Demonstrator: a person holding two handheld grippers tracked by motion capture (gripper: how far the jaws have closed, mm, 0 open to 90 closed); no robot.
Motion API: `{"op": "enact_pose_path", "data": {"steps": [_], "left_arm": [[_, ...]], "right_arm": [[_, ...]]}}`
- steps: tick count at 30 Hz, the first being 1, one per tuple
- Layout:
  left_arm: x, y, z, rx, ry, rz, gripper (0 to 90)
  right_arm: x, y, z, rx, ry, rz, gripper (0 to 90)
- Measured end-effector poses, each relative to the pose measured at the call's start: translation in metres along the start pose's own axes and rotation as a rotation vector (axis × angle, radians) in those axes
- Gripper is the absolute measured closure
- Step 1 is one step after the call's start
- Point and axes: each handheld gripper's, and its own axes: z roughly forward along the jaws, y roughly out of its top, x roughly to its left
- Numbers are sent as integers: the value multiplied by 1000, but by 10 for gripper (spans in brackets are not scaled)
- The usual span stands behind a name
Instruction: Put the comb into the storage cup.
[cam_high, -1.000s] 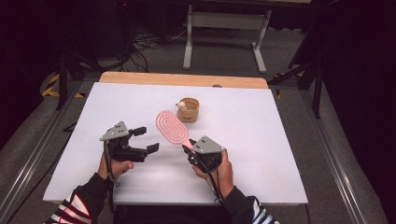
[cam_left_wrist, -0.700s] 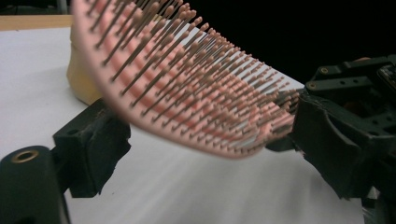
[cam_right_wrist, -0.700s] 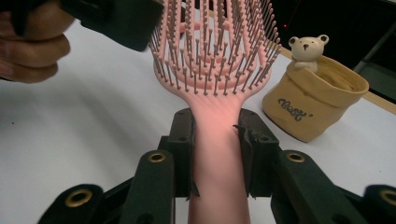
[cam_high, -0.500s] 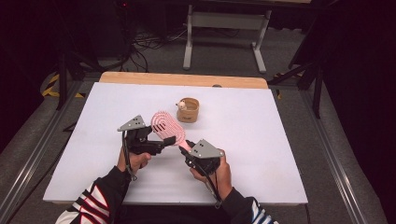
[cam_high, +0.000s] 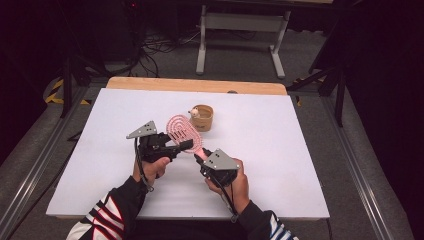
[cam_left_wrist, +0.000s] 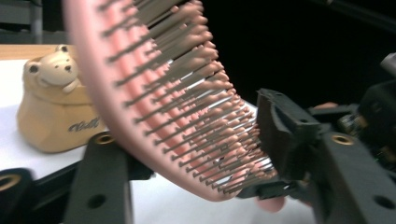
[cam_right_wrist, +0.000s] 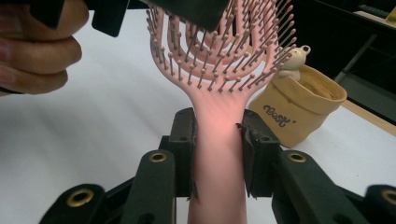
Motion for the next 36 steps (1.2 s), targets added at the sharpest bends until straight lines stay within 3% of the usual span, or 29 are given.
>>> {"op": "enact_pose_path", "data": {"steps": [9, 14, 18, 26, 32, 36], "left_arm": [[-9, 6, 2, -40, -29, 47, 569], [-20, 10, 3, -70, -49, 108, 627], [-24, 12, 2, -79, -28, 135, 637], [-29, 18, -10, -93, 31, 199, 640], [-28, 21, -25, -107, 69, 224, 640], [-24, 22, -34, -106, 91, 231, 640]], "right_arm": [[-1, 0, 0, -2, -27, 2, 693], [-3, 0, -2, -15, -28, 10, 693], [-4, 1, -3, -31, -17, 12, 691], [-3, 5, -12, -87, 32, 10, 602], [-2, 9, -23, -140, 55, -24, 494], [-7, 10, -29, -166, 43, -25, 407]]}}
